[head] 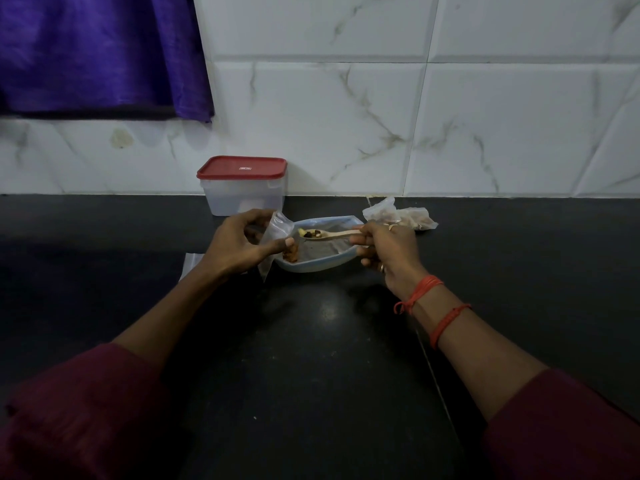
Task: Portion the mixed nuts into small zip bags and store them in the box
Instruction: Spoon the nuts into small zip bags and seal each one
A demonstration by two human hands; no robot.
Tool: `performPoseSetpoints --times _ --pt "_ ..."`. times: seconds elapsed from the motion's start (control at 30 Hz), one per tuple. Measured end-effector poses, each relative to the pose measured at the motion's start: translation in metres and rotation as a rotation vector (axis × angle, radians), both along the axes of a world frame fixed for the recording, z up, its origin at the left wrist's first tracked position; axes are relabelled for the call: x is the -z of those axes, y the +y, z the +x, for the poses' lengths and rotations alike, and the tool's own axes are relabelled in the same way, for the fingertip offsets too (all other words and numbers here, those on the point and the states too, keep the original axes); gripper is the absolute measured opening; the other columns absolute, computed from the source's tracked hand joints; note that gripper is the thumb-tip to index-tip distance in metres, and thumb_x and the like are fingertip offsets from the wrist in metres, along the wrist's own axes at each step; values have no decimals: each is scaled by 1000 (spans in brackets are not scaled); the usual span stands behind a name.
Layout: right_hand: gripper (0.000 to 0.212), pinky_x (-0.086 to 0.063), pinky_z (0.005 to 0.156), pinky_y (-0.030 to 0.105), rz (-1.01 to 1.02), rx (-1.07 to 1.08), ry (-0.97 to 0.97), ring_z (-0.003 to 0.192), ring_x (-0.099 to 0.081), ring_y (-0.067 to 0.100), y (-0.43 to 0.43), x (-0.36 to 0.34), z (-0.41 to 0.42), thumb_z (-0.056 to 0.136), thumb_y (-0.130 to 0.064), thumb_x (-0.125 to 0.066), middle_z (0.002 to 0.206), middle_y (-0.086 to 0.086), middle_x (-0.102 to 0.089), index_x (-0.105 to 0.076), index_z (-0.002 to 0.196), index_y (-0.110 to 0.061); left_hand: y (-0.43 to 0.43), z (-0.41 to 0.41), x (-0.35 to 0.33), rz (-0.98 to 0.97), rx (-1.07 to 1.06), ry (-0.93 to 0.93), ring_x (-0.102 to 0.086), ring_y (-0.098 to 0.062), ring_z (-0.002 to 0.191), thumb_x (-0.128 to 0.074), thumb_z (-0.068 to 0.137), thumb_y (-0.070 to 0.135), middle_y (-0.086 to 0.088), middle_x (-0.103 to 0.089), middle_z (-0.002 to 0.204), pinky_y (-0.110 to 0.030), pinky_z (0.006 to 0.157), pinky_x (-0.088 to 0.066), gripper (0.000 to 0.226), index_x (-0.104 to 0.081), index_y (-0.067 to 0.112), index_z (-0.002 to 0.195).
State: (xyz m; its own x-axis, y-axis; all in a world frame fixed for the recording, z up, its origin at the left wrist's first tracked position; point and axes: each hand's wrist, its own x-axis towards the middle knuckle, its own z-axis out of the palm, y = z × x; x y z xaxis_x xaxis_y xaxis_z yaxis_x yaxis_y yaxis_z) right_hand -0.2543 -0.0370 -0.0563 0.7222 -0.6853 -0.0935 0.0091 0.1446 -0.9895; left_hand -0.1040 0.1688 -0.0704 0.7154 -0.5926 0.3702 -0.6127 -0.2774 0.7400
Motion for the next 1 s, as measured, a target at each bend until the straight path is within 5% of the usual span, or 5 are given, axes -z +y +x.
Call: performPoseSetpoints --times 0.37,0.63,0.8,1.0 --pt "17 -51 48 21 -169 -79 -166 52 -64 11 15 -6 -3 98 -13 -59 76 2 -75 -75 101 -10 -3 -12 -2 22 9 -104 -58 -15 110 -73 65 57 -2 -61 127 -15 81 -47 87 -53 17 140" --pt "26 -62 65 35 -1048 -265 -280 66 -73 4 18 7 -4 93 -14 -69 106 -9 -73 -74 115 -28 -1 -7 -1 -16 -12 -104 -63 -14 104 -77 70 52 -1 -66 120 -25 84 -55 76 -58 16 135" --pt "27 -63 67 40 -958 -236 -272 65 -73 8 17 10 -1 93 -10 -68 108 -7 -74 -75 113 -28 -1 -4 0 -19 -25 -100 -63 -15 103 -77 70 51 -2 -66 121 -18 78 -50 77 -58 15 135" --pt "18 -60 64 26 -511 -181 -239 61 -72 13 13 0 -1 96 -13 -65 89 -2 -78 -73 111 -20 -1 -3 0 -5 -16 -84 -62 -14 105 -74 67 55 -2 -65 123 -21 79 -51 80 -56 18 137"
